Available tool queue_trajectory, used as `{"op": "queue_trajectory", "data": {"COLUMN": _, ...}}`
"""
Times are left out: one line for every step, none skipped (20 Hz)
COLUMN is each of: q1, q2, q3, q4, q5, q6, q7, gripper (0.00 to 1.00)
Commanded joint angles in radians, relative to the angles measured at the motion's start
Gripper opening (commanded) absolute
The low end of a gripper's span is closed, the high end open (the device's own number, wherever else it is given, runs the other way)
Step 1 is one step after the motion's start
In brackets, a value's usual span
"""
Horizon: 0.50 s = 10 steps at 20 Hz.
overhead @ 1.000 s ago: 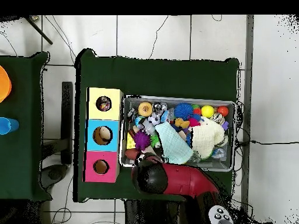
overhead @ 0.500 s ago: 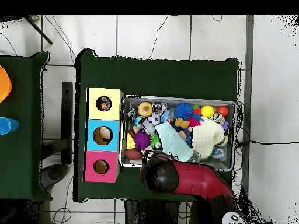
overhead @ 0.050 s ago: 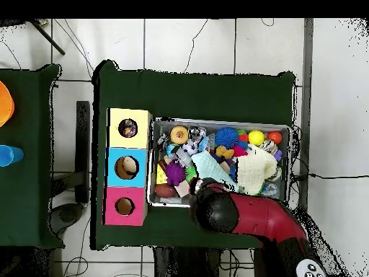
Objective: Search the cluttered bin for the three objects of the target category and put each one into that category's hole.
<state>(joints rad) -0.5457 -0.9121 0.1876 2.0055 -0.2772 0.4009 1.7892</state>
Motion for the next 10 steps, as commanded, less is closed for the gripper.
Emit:
{"op": "queue_trajectory", "data": {"q1": -0.079, "q2": 0.023, "q3": 0.133, "q4": -0.106, "q5": -0.08, "q6": 0.129, "q7": -0.203, "gripper": 1.0}}
{"op": "queue_trajectory", "data": {"q1": -0.09, "q2": 0.026, "q3": 0.14, "q4": -0.111, "q5": -0.085, "q6": 0.134, "q7": -0.207, "gripper": 1.0}}
{"op": "queue_trajectory", "data": {"q1": -0.101, "q2": 0.03, "q3": 0.147, "q4": -0.116, "q5": -0.091, "q6": 0.139, "q7": -0.211, "gripper": 1.0}}
{"op": "queue_trajectory", "data": {"q1": -0.109, "q2": 0.032, "q3": 0.151, "q4": -0.118, "q5": -0.096, "q6": 0.142, "q7": -0.212, "gripper": 1.0}}
{"op": "queue_trajectory", "data": {"q1": -0.122, "q2": 0.034, "q3": 0.157, "q4": -0.126, "q5": -0.104, "q6": 0.15, "q7": -0.219, "gripper": 1.0}}
{"op": "queue_trajectory", "data": {"q1": -0.132, "q2": 0.036, "q3": 0.161, "q4": -0.131, "q5": -0.108, "q6": 0.157, "q7": -0.223, "gripper": 1.0}}
{"op": "queue_trajectory", "data": {"q1": -0.141, "q2": 0.037, "q3": 0.164, "q4": -0.136, "q5": -0.113, "q6": 0.164, "q7": -0.227, "gripper": 1.0}}
{"op": "queue_trajectory", "data": {"q1": -0.151, "q2": 0.039, "q3": 0.17, "q4": -0.136, "q5": -0.118, "q6": 0.166, "q7": -0.228, "gripper": 1.0}}
{"op": "queue_trajectory", "data": {"q1": -0.165, "q2": 0.045, "q3": 0.178, "q4": -0.142, "q5": -0.127, "q6": 0.166, "q7": -0.234, "gripper": 1.0}}
{"op": "queue_trajectory", "data": {"q1": -0.175, "q2": 0.048, "q3": 0.184, "q4": -0.14, "q5": -0.135, "q6": 0.161, "q7": -0.233, "gripper": 1.0}}
